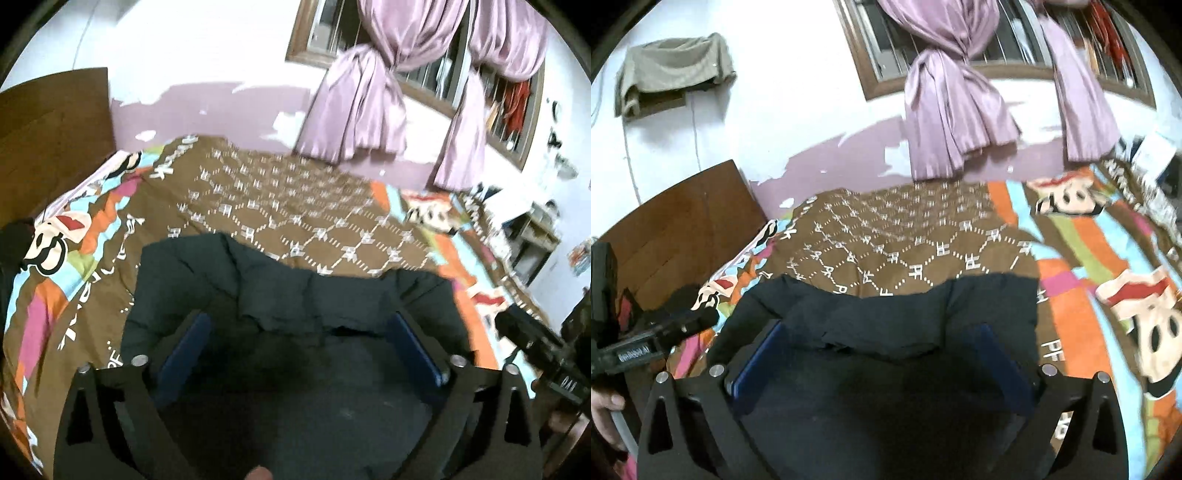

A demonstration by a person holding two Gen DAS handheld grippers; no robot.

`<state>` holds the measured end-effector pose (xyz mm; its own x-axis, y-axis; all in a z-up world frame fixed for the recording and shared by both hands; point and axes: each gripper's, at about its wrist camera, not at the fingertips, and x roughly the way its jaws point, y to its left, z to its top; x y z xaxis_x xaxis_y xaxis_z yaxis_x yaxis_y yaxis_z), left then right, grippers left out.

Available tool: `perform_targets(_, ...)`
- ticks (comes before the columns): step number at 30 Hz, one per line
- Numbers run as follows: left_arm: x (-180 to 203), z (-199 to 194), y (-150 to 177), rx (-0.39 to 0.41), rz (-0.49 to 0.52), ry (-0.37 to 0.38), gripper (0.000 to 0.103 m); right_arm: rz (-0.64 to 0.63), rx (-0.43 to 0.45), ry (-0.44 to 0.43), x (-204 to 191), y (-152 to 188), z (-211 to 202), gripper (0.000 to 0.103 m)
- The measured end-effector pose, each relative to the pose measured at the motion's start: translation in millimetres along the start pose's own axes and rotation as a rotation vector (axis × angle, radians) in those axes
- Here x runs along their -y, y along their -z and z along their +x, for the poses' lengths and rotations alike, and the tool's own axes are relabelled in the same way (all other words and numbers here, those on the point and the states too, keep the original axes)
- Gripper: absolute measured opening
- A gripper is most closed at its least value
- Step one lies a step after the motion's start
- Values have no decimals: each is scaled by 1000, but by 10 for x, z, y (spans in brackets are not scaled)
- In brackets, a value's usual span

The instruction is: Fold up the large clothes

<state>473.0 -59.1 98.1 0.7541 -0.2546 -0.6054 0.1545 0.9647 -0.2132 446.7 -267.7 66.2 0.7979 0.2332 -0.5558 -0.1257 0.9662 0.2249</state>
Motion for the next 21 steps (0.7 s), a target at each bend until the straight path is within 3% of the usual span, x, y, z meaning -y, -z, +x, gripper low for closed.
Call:
perform_targets(11, 179, -1276, 83, 142, 12, 50, 101, -50, 118, 43, -391, -42, -1262, 103)
perform_targets(17, 342, -1878, 366, 181, 96, 93, 101, -114, 131, 31, -612, 181, -1814, 103)
perform_targets(21, 369, -2132, 587, 187, 132, 82, 101, -157, 127, 40, -721, 393, -2095, 103)
